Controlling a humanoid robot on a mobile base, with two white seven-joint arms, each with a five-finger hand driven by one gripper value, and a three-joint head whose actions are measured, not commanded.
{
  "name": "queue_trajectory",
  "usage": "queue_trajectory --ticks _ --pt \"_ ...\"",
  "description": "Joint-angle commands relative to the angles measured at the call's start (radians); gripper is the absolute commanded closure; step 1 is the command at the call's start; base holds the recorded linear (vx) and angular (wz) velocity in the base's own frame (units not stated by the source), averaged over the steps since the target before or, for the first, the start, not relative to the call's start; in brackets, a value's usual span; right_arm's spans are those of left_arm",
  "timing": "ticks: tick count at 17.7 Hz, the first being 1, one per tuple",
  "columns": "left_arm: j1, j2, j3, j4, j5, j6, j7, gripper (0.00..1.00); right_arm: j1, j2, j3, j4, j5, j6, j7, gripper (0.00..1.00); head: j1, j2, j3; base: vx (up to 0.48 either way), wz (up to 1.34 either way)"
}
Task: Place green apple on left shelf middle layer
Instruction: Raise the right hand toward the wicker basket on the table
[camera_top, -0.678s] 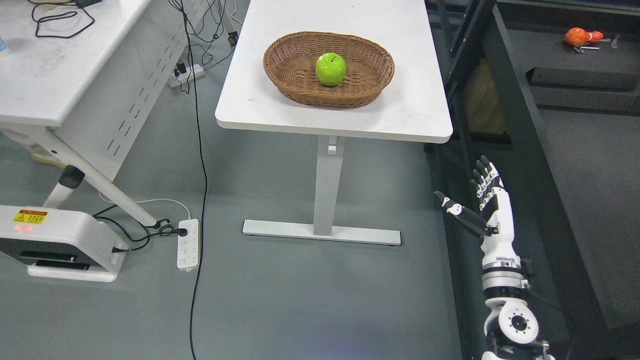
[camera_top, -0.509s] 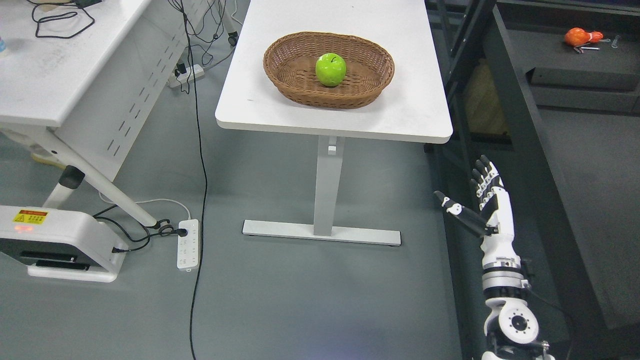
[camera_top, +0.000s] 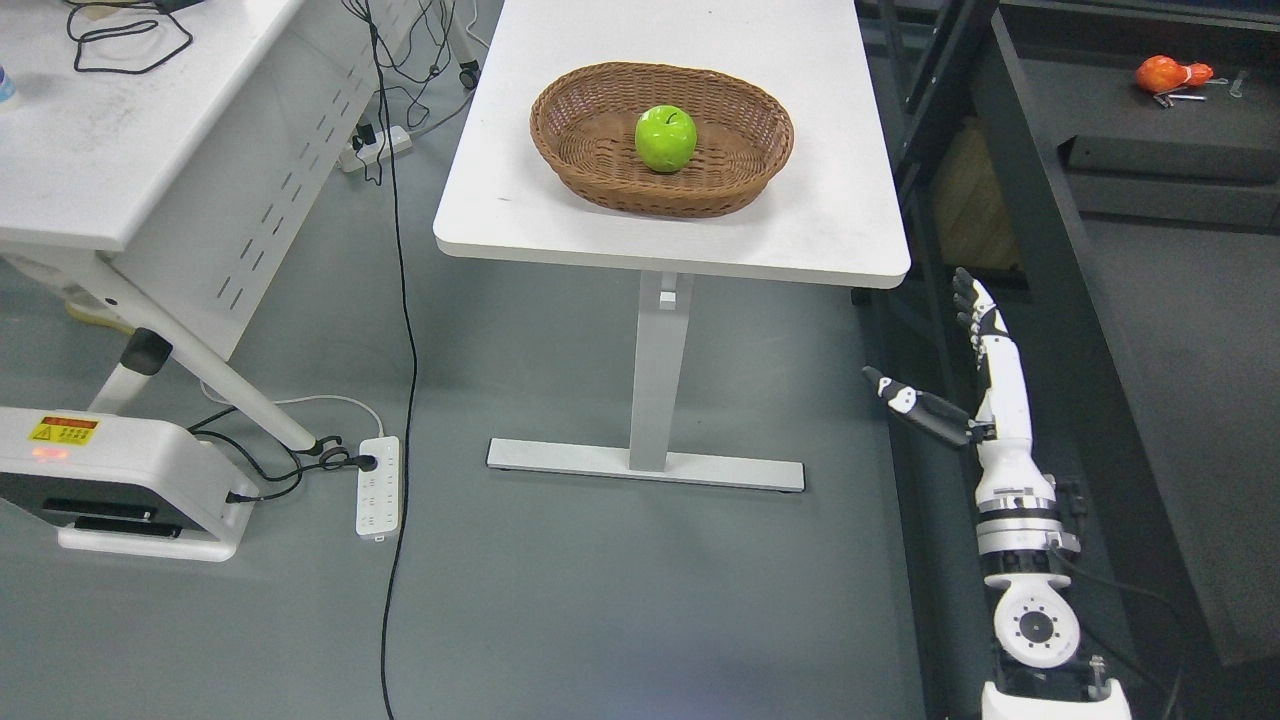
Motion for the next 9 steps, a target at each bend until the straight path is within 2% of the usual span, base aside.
queue_trajectory --ticks 1,3,4,9 --pt "0.000 0.017 0.000 0.000 0.000 0.000 0.001 0.00 -0.034 -0.095 0.038 -0.019 0.412 -0.045 -0.007 0.00 0.0000 0.000 0.000 0.036 0.04" --pt "0.000 0.017 0.000 0.000 0.000 0.000 0.001 0.00 -0.031 -0.094 0.029 -0.022 0.408 -0.181 -0.010 0.00 0.0000 0.000 0.000 0.049 0.06" --pt "0.000 0.017 0.000 0.000 0.000 0.000 0.001 0.00 -0.039 -0.091 0.027 -0.027 0.406 -0.196 -0.010 0.00 0.0000 0.000 0.000 0.103 0.12" --pt "0.000 0.017 0.000 0.000 0.000 0.000 0.001 0.00 -0.086 -0.109 0.039 -0.027 0.406 -0.146 -0.007 0.00 0.0000 0.000 0.000 0.129 0.19"
